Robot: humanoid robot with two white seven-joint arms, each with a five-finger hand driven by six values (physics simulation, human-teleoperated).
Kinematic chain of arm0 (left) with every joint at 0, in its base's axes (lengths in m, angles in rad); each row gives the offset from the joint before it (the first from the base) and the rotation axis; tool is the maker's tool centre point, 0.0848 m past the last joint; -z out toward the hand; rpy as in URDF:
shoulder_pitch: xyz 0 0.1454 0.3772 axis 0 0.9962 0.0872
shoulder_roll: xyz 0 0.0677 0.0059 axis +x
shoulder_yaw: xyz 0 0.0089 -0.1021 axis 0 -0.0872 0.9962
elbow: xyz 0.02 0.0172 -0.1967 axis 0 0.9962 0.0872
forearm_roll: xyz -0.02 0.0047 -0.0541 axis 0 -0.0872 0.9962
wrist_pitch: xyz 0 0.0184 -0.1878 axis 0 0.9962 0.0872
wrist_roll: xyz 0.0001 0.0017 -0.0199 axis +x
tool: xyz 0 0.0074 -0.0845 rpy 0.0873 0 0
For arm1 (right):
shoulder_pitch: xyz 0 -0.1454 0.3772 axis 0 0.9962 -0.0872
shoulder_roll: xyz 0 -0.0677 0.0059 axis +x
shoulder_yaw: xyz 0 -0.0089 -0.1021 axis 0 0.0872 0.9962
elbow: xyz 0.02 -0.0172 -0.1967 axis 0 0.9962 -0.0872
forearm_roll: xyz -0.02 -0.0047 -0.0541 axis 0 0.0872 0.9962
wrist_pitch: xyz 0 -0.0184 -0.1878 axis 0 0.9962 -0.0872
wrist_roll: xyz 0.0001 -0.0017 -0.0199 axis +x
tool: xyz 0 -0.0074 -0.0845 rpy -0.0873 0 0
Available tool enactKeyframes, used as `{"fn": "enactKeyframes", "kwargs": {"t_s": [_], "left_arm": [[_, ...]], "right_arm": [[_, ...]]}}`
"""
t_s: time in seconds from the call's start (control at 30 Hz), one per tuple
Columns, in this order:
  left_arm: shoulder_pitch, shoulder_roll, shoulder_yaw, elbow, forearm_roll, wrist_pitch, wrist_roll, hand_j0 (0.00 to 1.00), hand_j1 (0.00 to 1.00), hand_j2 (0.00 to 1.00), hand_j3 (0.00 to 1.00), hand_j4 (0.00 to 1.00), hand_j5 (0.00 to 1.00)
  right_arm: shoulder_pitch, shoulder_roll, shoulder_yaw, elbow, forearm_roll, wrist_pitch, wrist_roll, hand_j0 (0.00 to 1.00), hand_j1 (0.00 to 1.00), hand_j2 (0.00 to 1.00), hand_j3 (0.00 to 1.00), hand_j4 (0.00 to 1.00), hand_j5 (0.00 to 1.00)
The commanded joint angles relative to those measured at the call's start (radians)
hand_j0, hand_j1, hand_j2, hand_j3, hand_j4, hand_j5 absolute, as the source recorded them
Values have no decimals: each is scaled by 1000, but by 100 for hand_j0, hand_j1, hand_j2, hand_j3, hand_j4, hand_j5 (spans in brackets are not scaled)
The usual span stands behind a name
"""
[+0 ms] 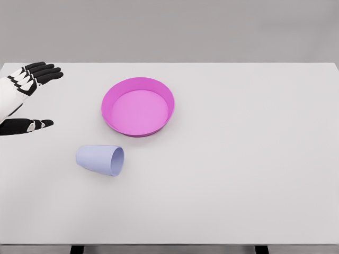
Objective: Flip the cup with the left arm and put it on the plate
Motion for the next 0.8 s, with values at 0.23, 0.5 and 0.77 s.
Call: {"fn": "enactKeyframes", "kwargs": {"t_s": [0.23,0.5,0.77], "left_arm": [[3,12,-2,0,5,0,1,100,100,100,100,100,100],[21,37,-2,0,1,0,-1,100,100,100,100,100,100],[25,78,-36,0,1,0,-2,100,100,100,100,100,100]], "right_arm": [[0,0,1,1,0,1,0,100,100,100,100,100,100],[0,0,1,0,0,1,-1,100,100,100,100,100,100],[0,0,0,0,0,1,-1,100,100,100,100,100,100]]}}
